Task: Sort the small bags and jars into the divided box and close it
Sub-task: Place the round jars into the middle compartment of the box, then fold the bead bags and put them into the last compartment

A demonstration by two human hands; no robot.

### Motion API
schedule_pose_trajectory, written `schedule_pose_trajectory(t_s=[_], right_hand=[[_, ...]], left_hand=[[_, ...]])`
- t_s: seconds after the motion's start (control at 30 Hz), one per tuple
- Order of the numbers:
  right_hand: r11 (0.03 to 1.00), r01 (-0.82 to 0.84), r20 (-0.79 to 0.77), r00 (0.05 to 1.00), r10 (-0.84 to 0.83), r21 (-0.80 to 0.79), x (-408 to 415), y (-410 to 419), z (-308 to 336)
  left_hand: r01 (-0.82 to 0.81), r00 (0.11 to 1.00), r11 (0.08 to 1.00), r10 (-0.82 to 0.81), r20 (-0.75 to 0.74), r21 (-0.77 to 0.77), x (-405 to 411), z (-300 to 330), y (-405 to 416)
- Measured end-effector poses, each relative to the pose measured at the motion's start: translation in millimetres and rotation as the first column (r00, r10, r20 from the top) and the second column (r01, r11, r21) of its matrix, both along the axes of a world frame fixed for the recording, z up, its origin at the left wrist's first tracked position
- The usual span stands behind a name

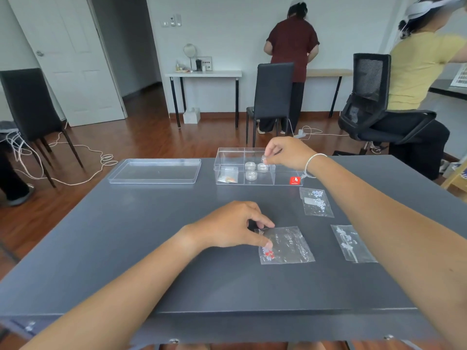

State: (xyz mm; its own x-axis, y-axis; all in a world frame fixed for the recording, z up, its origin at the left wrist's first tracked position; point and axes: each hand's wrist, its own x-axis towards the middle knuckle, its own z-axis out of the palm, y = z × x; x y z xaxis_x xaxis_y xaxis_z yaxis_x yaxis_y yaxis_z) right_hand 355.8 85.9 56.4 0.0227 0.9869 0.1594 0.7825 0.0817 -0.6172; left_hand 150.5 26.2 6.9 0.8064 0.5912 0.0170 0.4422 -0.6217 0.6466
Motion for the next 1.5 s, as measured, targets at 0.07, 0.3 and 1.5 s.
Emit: schedule_pose_trajectory(t_s=[0.07, 0.3, 1.5], right_hand=[[0.998, -0.008, 0.046, 0.999, 0.011, -0.056, -1, 3, 1], [0.985, 0.001, 0.16, 0.987, 0.027, -0.171, -5, 14, 10], [0.993, -0.082, 0.213, 0.972, 0.099, -0.084, 7, 9, 15]], left_hand=[[-0.008, 1.0, 1.0, 0.007, -0.023, -0.019, -3, 1, 4], [-0.045, 0.993, 0.994, 0.033, -0.11, -0.102, -10, 8, 21], [-0.175, 0.923, 0.925, 0.273, 0.27, -0.336, -18, 3, 29]])
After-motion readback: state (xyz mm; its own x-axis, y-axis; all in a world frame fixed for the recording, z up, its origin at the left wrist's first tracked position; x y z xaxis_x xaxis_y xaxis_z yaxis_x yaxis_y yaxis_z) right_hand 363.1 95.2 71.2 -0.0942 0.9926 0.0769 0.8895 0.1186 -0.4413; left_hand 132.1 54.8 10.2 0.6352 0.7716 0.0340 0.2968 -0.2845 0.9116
